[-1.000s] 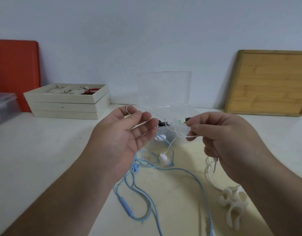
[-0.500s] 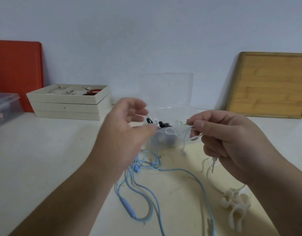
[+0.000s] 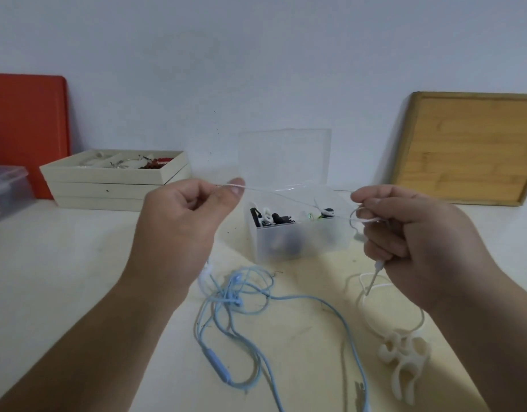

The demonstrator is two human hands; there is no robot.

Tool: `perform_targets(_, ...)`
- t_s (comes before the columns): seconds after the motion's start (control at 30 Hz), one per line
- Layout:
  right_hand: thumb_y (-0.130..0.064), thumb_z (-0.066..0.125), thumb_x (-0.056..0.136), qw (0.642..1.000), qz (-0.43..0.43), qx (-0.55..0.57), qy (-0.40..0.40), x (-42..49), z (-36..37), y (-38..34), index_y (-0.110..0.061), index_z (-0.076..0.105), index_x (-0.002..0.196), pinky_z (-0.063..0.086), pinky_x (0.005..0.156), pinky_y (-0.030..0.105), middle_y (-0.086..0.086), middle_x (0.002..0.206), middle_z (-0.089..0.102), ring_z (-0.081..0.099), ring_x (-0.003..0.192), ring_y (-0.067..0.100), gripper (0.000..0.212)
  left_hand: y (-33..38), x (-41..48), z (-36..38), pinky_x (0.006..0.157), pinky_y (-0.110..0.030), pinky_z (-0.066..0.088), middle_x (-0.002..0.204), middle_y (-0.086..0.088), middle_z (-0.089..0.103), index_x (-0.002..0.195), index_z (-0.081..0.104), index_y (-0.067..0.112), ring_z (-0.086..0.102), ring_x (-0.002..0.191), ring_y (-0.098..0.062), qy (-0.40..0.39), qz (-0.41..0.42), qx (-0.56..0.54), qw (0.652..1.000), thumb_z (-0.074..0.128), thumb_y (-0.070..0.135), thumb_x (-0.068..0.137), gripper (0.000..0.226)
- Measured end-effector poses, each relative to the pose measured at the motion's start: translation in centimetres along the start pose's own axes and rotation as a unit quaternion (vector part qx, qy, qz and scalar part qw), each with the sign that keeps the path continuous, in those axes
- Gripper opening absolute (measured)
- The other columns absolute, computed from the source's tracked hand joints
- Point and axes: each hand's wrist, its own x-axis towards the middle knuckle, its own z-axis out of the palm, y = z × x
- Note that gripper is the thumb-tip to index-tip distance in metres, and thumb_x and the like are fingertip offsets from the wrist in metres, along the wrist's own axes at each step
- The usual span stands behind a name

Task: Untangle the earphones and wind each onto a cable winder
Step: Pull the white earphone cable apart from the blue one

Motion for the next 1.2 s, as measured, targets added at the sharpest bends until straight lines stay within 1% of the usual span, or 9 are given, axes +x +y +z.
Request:
perform_targets(0.1,0.006,0.049,0.089,0.999,-0.004,-0.025,-0.033,-0.3,0.0,-0.1,-0.008,0.07,0.076,0.02,0.039,0.021,0.008,0.061,0.054,0.021,0.033,0.008,0.028,0.5,-0.7,0.1,0.042,-0.01,0.026,0.042,0.016,0.038,0.073,0.064,0.002,0.034,0.038,0.001,-0.124,0.031,-0.003,0.992,0.074,0.036,0.08,0.036)
perform_targets(0.2,0.005,0.052,0.089,0.997,-0.021,-0.039,-0.068,-0.6,0.2,-0.1,-0.007,0.07,0.078,0.018,0.041,0.022,0.011,0.063,0.056,0.02,0.035,0.008,0.024,0.5,-1.0,0.0,0.048,-0.022,0.018,0.057,-0.017,0.025,0.072,0.067,0.01,0.02,0.049,-0.019,-0.196,0.046,-0.006,0.98,0.06,0.05,0.072,0.041)
perform_targets(0.27,0.005,0.054,0.089,0.996,-0.031,-0.047,-0.074,-0.7,0.3,-0.1,-0.007,0.071,0.078,0.018,0.041,0.022,0.012,0.062,0.057,0.019,0.035,0.008,0.023,0.6,-1.1,0.1,0.049,-0.025,0.014,0.057,-0.019,0.021,0.069,0.065,0.007,0.016,0.052,-0.022,-0.193,0.039,-0.031,0.98,0.058,0.052,0.07,0.045)
perform_targets(0.4,-0.016,0.062,0.08,0.991,-0.029,-0.062,-0.112,-1.1,0.6,-0.3,-0.007,0.073,0.077,0.017,0.043,0.024,0.014,0.064,0.061,0.019,0.035,0.009,0.014,0.7,-0.8,-0.2,0.048,-0.016,0.027,0.05,0.009,0.035,0.069,0.062,0.005,0.029,0.049,-0.008,-0.173,0.086,-0.015,0.981,0.059,0.052,0.071,0.047)
perform_targets(0.53,-0.03,0.055,0.08,0.988,-0.019,-0.058,-0.143,-1.6,0.9,-0.4,-0.006,0.076,0.08,0.016,0.048,0.032,0.021,0.07,0.064,0.02,0.035,0.013,0.032,0.6,-1.1,0.1,0.056,-0.031,0.049,0.076,-0.009,0.062,0.082,0.073,0.011,0.057,0.063,-0.021,-0.255,-0.014,-0.06,0.965,0.061,0.065,0.075,0.056)
perform_targets(0.63,-0.017,0.05,0.083,0.983,-0.024,-0.072,-0.168,-1.8,1.1,-0.5,-0.005,0.077,0.081,0.014,0.051,0.036,0.021,0.071,0.065,0.02,0.036,0.014,0.029,0.4,-1.7,1.3,0.063,-0.04,0.058,0.083,-0.002,0.071,0.089,0.075,0.019,0.066,0.064,-0.018,-0.242,-0.044,0.013,0.969,0.066,0.048,0.087,0.03)
perform_targets(0.9,-0.004,0.056,0.066,0.969,-0.019,-0.117,-0.216,-1.7,0.8,-0.1,-0.008,0.077,0.086,0.016,0.047,0.031,0.008,0.059,0.057,0.023,0.039,0.012,0.03,0.5,-2.6,2.4,0.056,-0.027,0.053,0.062,-0.002,0.063,0.08,0.076,0.012,0.055,0.054,-0.012,-0.244,-0.041,-0.004,0.969,0.08,0.014,0.079,0.004)
perform_targets(1.03,0.0,0.059,0.066,0.964,-0.028,-0.16,-0.212,-1.4,0.9,0.1,-0.01,0.077,0.086,0.016,0.05,0.035,0.019,0.076,0.064,0.031,0.043,0.011,0.029,0.5,-2.2,2.1,0.079,-0.053,0.058,0.084,-0.019,0.074,0.08,0.079,0.013,0.067,0.075,-0.044,-0.182,-0.079,-0.027,0.98,0.078,0.012,0.08,0.001)
perform_targets(1.2,-0.006,0.067,0.063,0.948,-0.037,-0.24,-0.206,-1.2,0.7,0.3,-0.013,0.077,0.083,0.023,0.046,0.026,0.024,0.075,0.066,0.036,0.053,0.017,0.023,0.4,-1.9,1.8,0.077,-0.033,0.058,0.092,-0.019,0.076,0.082,0.08,0.007,0.072,0.086,-0.031,-0.139,-0.174,-0.138,0.965,0.076,0.022,0.063,0.026)
